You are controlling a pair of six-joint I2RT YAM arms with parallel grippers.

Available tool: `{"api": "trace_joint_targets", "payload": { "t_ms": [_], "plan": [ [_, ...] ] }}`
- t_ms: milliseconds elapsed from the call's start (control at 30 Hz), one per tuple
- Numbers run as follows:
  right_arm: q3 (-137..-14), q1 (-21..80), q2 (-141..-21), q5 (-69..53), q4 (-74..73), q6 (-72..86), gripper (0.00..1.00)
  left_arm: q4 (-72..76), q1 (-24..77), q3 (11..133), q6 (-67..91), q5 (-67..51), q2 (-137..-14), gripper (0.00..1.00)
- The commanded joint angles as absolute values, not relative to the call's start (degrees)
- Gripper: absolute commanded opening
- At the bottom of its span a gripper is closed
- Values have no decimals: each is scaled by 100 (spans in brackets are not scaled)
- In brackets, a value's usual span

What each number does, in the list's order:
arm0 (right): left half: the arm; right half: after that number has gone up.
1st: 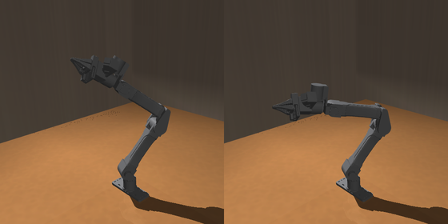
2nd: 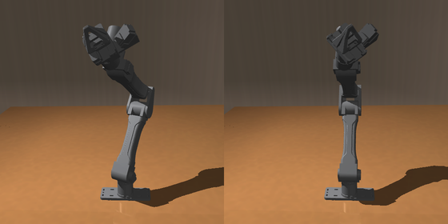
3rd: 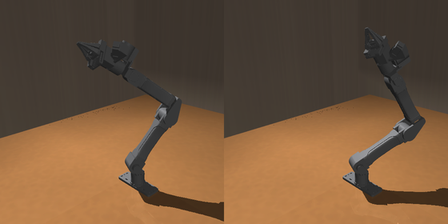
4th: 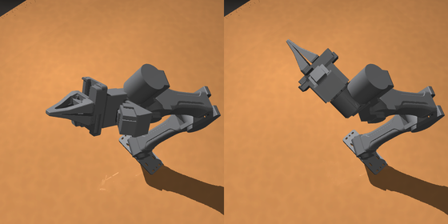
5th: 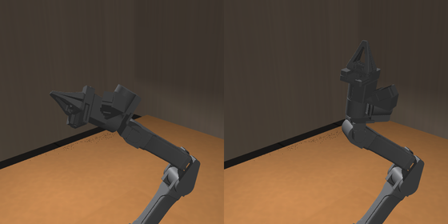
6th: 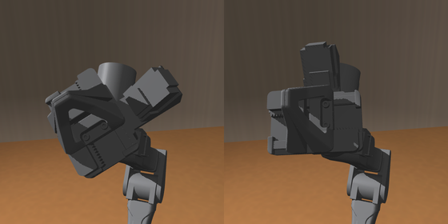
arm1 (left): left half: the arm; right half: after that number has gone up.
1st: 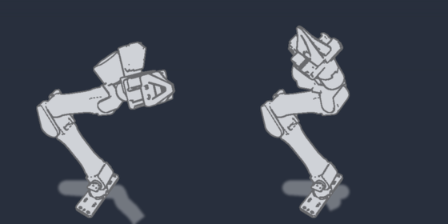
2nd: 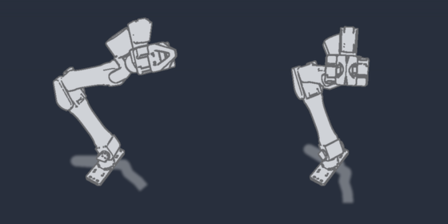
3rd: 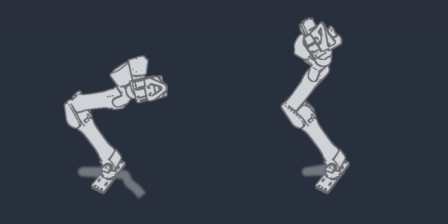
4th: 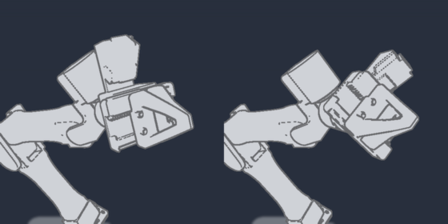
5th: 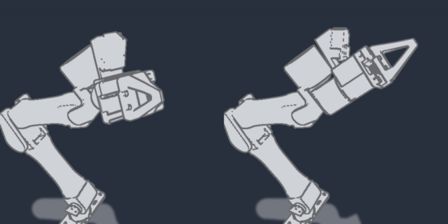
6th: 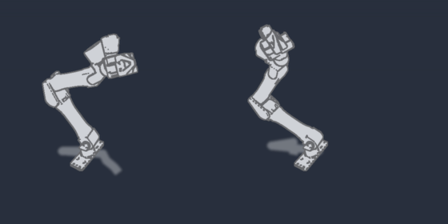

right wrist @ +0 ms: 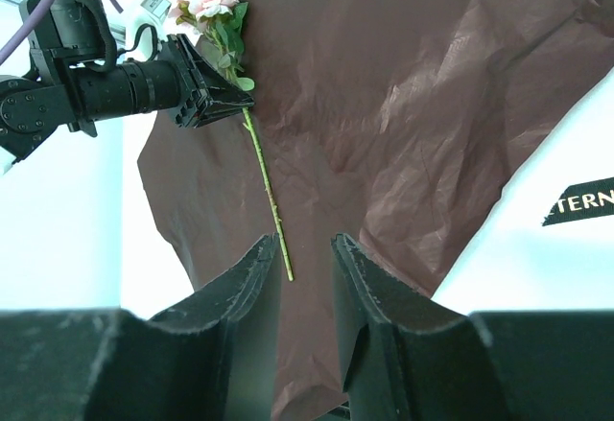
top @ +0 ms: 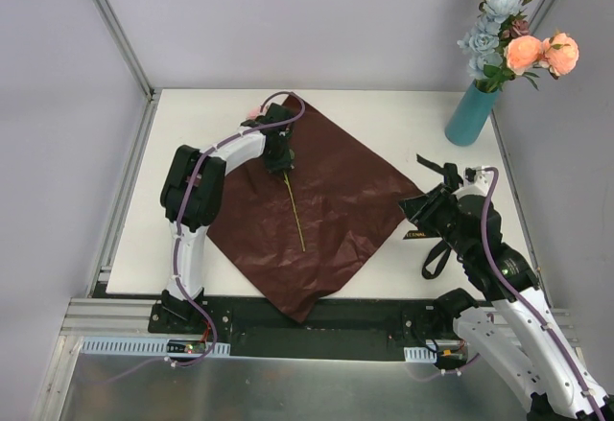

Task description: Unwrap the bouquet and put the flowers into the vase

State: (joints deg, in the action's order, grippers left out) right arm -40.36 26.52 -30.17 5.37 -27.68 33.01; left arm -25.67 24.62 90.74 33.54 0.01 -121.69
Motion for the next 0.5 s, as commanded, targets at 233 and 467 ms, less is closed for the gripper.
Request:
{"api": "trace_joint_targets", "payload": {
  "t_ms": [233, 467],
  "plan": [
    [-4105, 2689, -2918, 589, -2724, 3437, 34, -2584, 2408, 9062, 3138, -219, -12314, 0],
    [-4043, 2689, -2918, 528, -2576, 3471, 34, -2400, 2426, 8816, 2927, -465, -11445, 0]
  ]
}}
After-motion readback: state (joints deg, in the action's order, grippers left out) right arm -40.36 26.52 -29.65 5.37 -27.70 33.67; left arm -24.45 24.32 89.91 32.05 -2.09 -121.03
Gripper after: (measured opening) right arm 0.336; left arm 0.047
